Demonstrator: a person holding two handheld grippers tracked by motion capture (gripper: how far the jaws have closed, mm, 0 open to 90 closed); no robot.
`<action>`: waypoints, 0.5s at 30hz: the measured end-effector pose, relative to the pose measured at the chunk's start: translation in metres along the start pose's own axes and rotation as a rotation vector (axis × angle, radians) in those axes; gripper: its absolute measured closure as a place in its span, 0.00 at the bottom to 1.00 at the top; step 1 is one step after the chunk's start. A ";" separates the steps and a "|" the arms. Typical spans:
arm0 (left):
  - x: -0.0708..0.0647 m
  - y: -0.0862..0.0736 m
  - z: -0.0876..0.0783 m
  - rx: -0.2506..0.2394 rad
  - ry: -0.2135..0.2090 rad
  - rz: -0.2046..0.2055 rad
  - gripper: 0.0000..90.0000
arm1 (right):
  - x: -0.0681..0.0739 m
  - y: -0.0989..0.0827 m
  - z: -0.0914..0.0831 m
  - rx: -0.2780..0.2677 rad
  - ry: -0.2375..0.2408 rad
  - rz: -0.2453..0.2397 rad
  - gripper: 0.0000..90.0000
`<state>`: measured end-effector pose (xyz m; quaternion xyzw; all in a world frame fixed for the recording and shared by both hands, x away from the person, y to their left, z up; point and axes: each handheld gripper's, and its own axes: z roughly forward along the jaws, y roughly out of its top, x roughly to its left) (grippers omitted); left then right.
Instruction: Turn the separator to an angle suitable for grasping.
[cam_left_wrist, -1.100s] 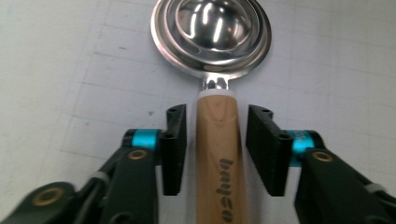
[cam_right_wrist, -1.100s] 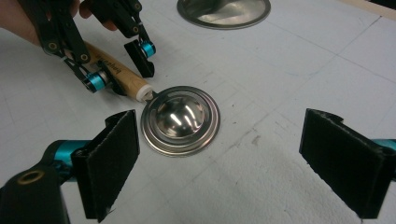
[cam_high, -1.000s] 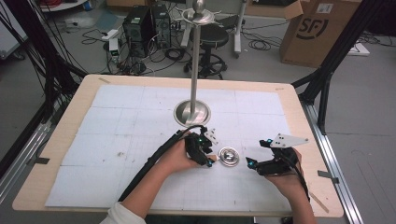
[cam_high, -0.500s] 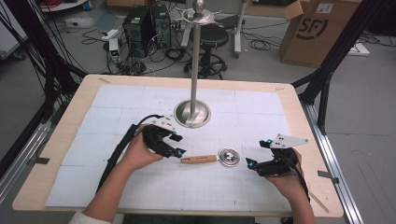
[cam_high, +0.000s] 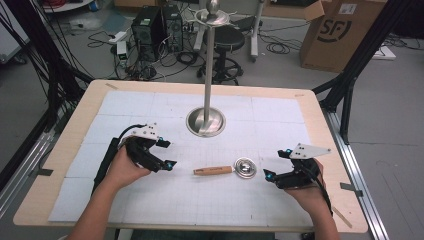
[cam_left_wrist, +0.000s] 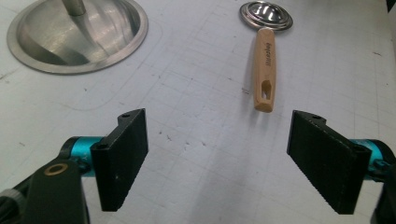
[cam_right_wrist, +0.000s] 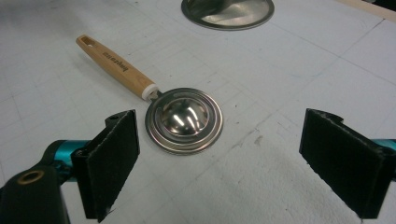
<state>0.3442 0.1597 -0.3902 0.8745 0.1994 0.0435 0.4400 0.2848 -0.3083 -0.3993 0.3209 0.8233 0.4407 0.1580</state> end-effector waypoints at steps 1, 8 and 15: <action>0.000 0.000 -0.001 0.000 0.003 -0.003 0.22 | 0.000 0.000 0.000 0.002 0.002 0.000 0.12; 0.006 -0.003 -0.006 -0.032 0.012 -0.018 0.16 | -0.001 0.000 0.002 0.006 0.004 0.000 0.12; 0.009 -0.006 -0.012 -0.081 0.028 -0.037 0.09 | -0.001 0.000 0.004 0.012 0.004 0.002 0.12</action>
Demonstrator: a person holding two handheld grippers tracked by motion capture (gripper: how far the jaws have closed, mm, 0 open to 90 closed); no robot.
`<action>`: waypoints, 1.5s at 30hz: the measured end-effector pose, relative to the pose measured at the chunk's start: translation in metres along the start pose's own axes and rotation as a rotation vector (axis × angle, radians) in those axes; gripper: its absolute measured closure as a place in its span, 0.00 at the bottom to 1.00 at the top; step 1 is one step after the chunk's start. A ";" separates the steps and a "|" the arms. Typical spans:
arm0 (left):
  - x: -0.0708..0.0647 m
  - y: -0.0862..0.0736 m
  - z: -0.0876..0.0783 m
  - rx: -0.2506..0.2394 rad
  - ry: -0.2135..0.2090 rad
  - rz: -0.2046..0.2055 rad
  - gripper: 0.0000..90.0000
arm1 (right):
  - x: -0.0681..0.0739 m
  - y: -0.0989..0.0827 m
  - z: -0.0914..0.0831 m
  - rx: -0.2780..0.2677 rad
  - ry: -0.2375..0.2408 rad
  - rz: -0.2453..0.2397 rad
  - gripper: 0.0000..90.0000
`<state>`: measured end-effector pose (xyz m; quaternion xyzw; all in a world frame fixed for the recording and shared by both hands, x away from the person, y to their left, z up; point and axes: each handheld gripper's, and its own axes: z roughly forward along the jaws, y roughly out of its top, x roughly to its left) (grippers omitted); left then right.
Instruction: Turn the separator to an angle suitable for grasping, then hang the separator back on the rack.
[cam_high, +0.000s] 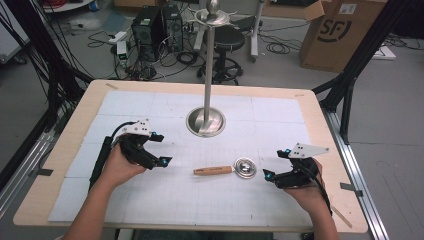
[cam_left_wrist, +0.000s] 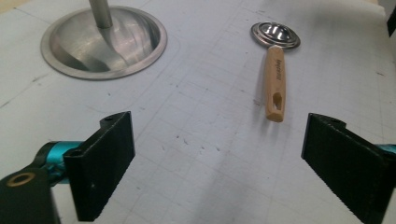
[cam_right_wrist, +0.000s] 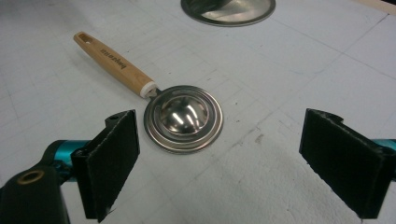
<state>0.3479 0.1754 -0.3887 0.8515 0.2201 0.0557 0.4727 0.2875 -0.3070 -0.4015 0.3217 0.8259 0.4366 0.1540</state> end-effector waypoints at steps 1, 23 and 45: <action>0.001 0.000 -0.001 -0.001 0.002 0.004 0.08 | 0.000 0.000 0.001 0.004 0.002 -0.001 0.12; 0.007 -0.002 -0.018 -0.095 0.037 -0.003 0.02 | 0.008 0.011 0.004 0.022 0.033 -0.048 0.15; 0.006 -0.002 -0.023 -0.103 0.060 0.011 0.02 | 0.028 0.072 0.057 0.219 0.126 -0.190 0.16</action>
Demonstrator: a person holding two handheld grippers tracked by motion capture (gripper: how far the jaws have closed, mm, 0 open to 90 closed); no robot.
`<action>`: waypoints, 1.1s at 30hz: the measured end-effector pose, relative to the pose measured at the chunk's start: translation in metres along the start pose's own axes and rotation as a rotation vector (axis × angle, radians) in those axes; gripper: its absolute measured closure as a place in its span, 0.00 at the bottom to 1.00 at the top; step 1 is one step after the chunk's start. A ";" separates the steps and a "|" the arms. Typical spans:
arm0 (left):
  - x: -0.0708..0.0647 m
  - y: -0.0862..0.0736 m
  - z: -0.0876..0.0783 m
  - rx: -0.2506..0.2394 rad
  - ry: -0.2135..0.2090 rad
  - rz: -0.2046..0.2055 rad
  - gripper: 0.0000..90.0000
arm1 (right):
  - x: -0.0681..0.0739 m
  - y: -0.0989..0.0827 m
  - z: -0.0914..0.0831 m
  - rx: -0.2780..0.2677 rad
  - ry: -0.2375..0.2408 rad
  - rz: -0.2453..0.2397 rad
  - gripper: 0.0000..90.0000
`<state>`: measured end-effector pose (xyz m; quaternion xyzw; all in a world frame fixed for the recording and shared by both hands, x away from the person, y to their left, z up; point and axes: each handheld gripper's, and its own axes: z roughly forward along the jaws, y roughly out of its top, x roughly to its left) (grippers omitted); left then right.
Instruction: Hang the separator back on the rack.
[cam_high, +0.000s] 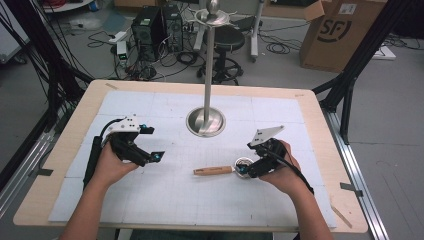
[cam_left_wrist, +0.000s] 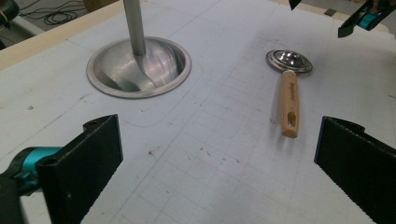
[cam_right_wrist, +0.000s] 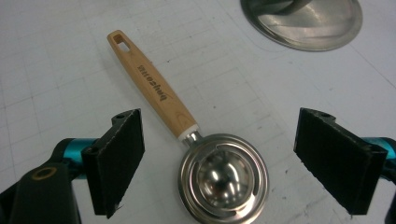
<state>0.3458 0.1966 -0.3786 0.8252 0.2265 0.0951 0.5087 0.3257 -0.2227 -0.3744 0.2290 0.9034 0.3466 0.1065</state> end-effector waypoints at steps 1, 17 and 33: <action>0.000 0.000 -0.001 -0.001 0.002 0.001 0.02 | 0.000 0.003 0.002 0.009 0.000 -0.010 0.16; 0.001 0.000 -0.003 -0.007 0.005 -0.007 0.02 | 0.008 0.024 0.047 0.238 0.044 -0.133 0.25; 0.000 0.000 -0.001 -0.001 0.004 -0.005 0.02 | 0.013 0.024 0.067 0.371 0.101 -0.213 0.56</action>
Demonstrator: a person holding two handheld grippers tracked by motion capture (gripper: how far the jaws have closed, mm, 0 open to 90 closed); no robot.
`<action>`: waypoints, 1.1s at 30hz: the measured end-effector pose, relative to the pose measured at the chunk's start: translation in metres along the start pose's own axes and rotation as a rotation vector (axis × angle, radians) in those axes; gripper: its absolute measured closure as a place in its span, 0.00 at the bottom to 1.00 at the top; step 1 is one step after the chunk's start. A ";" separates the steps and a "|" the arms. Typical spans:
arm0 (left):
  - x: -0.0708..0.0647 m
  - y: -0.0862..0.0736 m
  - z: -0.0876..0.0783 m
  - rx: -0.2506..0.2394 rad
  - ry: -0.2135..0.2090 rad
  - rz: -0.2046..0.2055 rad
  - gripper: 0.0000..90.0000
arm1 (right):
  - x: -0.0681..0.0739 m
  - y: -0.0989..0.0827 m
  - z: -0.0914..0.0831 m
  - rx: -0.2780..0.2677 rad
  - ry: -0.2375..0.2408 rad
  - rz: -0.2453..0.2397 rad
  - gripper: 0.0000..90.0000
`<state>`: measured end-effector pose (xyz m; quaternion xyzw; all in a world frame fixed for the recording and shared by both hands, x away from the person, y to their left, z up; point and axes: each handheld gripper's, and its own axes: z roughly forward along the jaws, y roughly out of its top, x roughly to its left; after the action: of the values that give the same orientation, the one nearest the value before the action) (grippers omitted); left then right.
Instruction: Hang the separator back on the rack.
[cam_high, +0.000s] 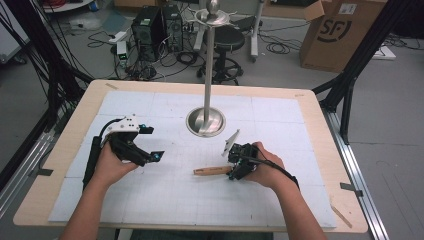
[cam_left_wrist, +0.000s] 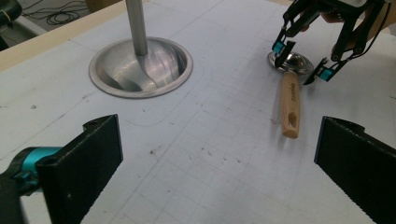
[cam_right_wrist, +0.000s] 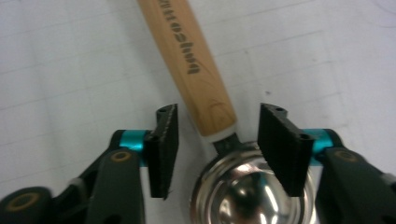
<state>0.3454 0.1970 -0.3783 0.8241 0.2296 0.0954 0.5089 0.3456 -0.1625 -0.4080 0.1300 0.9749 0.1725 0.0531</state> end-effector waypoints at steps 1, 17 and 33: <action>0.000 0.000 0.000 0.002 0.000 0.000 0.02 | 0.000 0.002 0.003 0.015 0.023 -0.008 0.61; 0.000 -0.001 0.002 0.011 -0.003 0.000 0.02 | -0.002 0.006 0.007 0.046 0.036 -0.002 0.72; 0.001 -0.001 0.001 0.005 -0.009 -0.008 0.02 | 0.002 0.010 0.007 0.071 0.018 -0.018 0.77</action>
<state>0.3464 0.1965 -0.3796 0.8248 0.2308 0.0889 0.5084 0.3471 -0.1510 -0.4113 0.1216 0.9820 0.1384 0.0411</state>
